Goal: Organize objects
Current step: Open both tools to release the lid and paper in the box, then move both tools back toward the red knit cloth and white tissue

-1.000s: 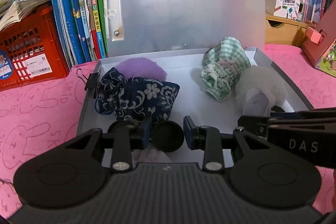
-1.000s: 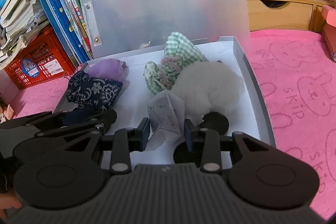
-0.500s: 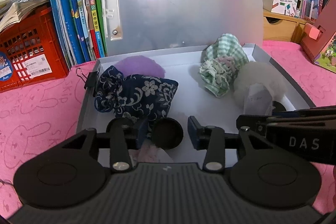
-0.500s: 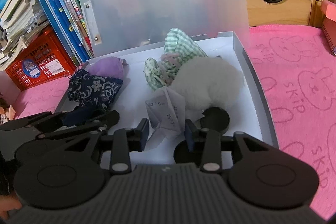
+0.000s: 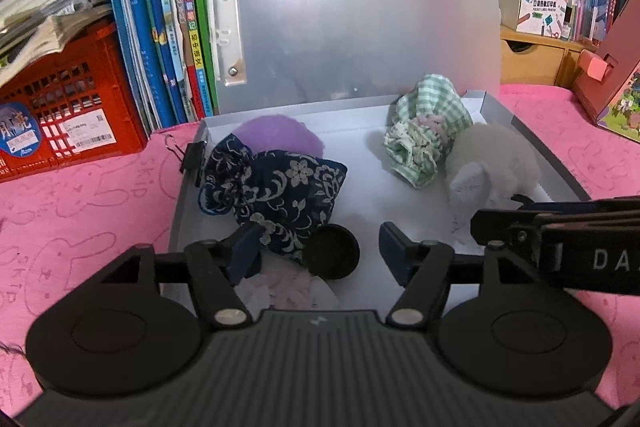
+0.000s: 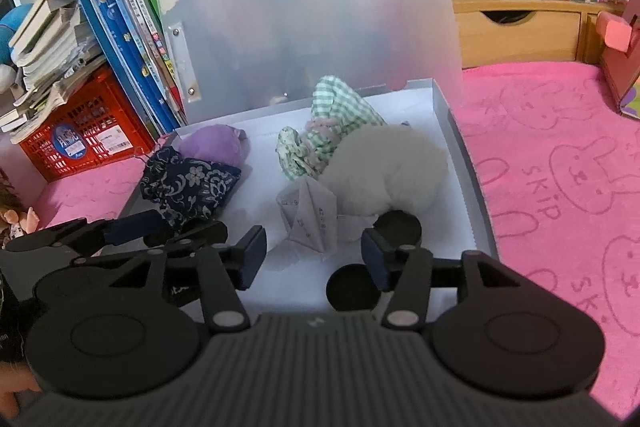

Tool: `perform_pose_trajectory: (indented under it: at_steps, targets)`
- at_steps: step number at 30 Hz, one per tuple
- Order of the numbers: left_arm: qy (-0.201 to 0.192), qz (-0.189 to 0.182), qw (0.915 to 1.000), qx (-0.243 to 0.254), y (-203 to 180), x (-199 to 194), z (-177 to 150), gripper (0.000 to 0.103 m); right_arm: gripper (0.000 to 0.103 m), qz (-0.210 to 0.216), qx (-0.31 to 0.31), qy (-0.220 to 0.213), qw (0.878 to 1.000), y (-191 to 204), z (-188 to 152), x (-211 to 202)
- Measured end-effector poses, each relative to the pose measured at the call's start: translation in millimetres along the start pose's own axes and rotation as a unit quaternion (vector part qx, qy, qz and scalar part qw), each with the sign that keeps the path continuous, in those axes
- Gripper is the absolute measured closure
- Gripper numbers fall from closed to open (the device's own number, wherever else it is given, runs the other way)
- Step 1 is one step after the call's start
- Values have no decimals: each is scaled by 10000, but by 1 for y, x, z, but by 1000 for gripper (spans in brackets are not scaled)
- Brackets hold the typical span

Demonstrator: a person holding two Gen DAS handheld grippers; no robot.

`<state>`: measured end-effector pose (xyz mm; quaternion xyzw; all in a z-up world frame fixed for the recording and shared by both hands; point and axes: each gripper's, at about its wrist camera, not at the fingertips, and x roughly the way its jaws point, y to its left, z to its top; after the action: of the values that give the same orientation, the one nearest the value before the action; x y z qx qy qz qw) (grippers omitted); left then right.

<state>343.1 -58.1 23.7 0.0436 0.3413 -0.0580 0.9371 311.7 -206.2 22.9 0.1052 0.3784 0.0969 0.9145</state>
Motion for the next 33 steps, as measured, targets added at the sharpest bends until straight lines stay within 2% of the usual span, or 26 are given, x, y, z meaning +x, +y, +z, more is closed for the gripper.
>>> perform_pose_trajectory:
  at_steps: [4, 9, 12, 16, 23, 33]
  targets:
    - [-33, 25, 10000, 11, 0, -9, 3, 28, 31, -48, -49, -46, 10000, 2, 1, -8]
    - [-7, -23, 9999, -163, 8, -19, 4, 19, 19, -116, 25, -115, 9999, 1, 1, -16]
    - [32, -152, 9994, -307, 12, -24, 3, 17, 15, -136, 37, -179, 9997, 1, 0, -21]
    - [44, -125, 9994, -333, 13, -31, 0, 13, 13, -130, 6, -215, 9997, 3, -2, -28]
    - [-21, -180, 9996, -214, 13, -49, -7, 12, 10, -119, -73, -307, 9994, 5, -10, -41]
    - [-277, -310, 9991, 81, 14, -94, -32, 12, 9, -17, -464, -575, 9973, 15, -34, -76]
